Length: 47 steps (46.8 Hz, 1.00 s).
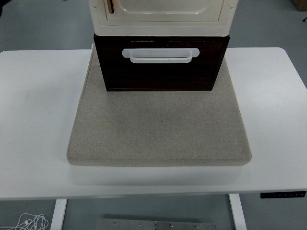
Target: Open the drawer under the combination cabinet
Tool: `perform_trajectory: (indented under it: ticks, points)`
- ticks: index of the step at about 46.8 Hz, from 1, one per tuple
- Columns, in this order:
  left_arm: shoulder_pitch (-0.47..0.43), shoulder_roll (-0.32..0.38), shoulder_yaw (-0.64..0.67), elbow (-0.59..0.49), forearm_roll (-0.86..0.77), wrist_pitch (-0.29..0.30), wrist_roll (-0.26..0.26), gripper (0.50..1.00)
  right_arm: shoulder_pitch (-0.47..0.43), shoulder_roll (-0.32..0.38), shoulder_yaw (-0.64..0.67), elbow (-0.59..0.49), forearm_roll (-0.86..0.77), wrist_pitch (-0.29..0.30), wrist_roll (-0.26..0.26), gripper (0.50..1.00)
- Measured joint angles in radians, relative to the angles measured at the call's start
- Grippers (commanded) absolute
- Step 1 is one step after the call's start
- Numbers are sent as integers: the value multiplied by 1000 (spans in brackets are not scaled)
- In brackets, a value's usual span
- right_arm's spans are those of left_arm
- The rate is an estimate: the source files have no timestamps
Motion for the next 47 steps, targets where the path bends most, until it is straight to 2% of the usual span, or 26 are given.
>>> perform_trajectory:
  ticks: [8,12,16,24,31,47]
  points:
    - [4,-23,116,-55,69,1,46,1000,0,0,0,0,0,0,0,926]
    - [5,-27,155,-71,92,2,94,1000,0,0,0,0,0,0,0,928]
    - [5,-40,177,-76,100,2,157,1000,0,0,0,0,0,0,0,926]
    - [-1,-52,182,-77,117,14,336,1000,0,0,0,0,0,0,0,928]
    - [-5,-53,190,-74,139,16,438,1000,0,0,0,0,0,0,0,928]
    - [-16,-64,247,-48,144,56,540,1000,0,0,0,0,0,0,0,928]
